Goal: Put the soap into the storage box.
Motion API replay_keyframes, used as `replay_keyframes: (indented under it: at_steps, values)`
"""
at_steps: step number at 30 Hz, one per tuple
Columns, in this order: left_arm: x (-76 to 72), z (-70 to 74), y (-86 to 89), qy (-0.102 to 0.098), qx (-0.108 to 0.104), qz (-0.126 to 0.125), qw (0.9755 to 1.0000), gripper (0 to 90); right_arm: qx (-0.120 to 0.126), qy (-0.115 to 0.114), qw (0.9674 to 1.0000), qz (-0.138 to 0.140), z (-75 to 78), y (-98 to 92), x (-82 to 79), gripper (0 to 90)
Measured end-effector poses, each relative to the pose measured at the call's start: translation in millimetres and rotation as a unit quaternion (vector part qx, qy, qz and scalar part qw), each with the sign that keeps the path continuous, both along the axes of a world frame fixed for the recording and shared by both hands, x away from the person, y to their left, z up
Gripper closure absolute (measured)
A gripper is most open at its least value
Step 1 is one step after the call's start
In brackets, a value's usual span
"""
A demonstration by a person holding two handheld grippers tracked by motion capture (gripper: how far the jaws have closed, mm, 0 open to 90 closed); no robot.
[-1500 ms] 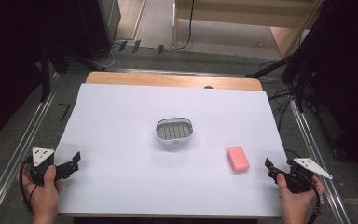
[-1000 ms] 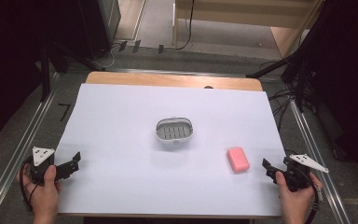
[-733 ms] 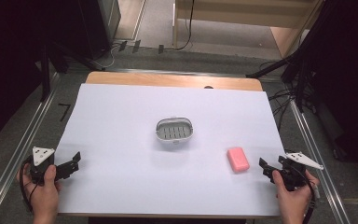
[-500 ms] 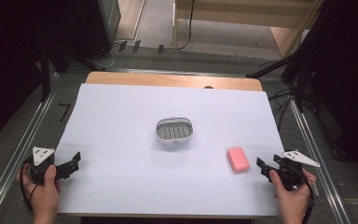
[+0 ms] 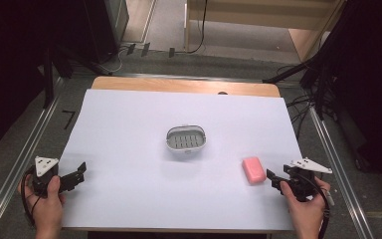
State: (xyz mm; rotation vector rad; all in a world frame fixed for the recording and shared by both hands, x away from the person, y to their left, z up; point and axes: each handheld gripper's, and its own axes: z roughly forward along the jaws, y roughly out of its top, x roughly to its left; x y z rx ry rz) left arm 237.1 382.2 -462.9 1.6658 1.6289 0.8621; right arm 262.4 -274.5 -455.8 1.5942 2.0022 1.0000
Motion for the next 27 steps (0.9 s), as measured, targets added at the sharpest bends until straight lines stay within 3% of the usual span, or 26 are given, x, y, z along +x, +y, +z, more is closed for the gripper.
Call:
replay_keyframes:
  at_steps: [10,17,27]
  values:
    - [0.0,-0.1,-0.3,0.0,0.002,-0.001,1.0,8.8,0.009,0.035,0.9993,-0.008,5.0,18.0,3.3,26.4]
    - [0.0,0.0,-0.3,0.0,0.003,-0.003,1.0,8.8,0.017,0.048,0.9987,-0.003,5.7,29.2,6.8,21.0]
    - [0.2,-0.1,-0.6,0.001,0.005,-0.003,1.0,8.8,0.011,0.077,0.9965,-0.029,1.1,48.9,16.2,19.4]
